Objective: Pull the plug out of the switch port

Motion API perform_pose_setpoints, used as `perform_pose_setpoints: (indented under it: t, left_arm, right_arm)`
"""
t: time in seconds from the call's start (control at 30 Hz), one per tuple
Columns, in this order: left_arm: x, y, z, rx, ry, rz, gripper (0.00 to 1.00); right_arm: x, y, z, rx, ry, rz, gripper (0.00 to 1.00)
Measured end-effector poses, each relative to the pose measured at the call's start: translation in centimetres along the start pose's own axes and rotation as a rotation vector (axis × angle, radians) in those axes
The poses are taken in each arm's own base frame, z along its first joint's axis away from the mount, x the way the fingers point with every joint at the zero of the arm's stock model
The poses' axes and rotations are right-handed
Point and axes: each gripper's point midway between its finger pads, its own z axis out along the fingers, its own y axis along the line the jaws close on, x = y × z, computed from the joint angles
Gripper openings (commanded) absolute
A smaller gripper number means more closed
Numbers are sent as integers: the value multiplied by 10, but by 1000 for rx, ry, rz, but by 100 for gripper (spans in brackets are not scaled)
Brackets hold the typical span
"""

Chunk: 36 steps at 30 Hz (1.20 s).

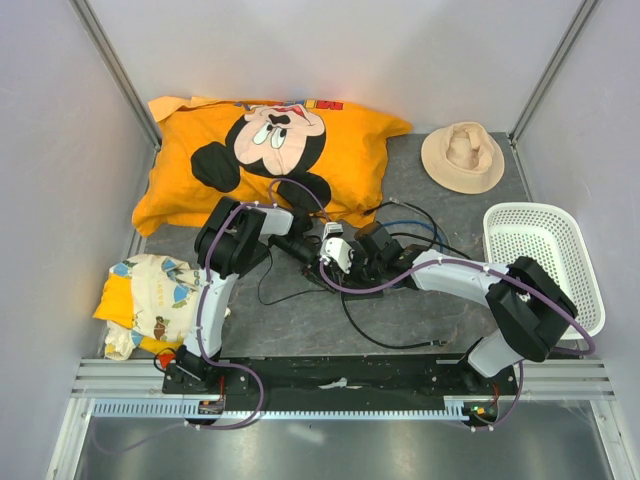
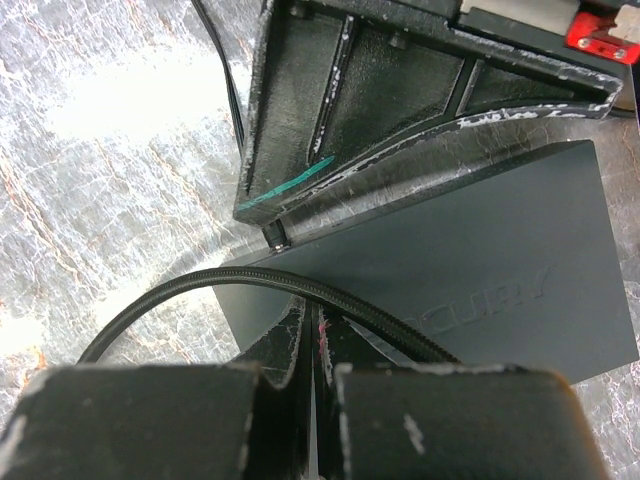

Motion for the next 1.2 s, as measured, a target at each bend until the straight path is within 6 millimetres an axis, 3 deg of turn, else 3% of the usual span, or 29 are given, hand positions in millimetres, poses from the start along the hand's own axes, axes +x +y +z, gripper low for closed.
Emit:
perform_pose_setpoints:
  t: [0.03, 0.1, 0.57, 0.87, 1.07, 1.2]
  left_arm:
    - [0, 0, 0, 0, -1, 0, 42]
    - [0, -2, -1, 6, -2, -22, 42]
    - [-5, -1, -3, -16, -4, -37, 32]
    - [-7, 1, 1, -28, 7, -19, 31]
    - [-8, 0, 7, -24, 21, 0, 24]
    - [-8, -1, 8, -14, 17, 2, 6]
  right_arm:
    - [0, 0, 0, 0, -1, 1, 0]
    - [0, 0, 0, 0, -1, 1, 0]
    - [0, 0, 0, 2, -5, -1, 0]
    - [-1, 0, 1, 4, -9, -2, 0]
    - [-1, 0, 1, 6, -13, 0, 0]
    - [-2, -1, 2, 8, -17, 2, 0]
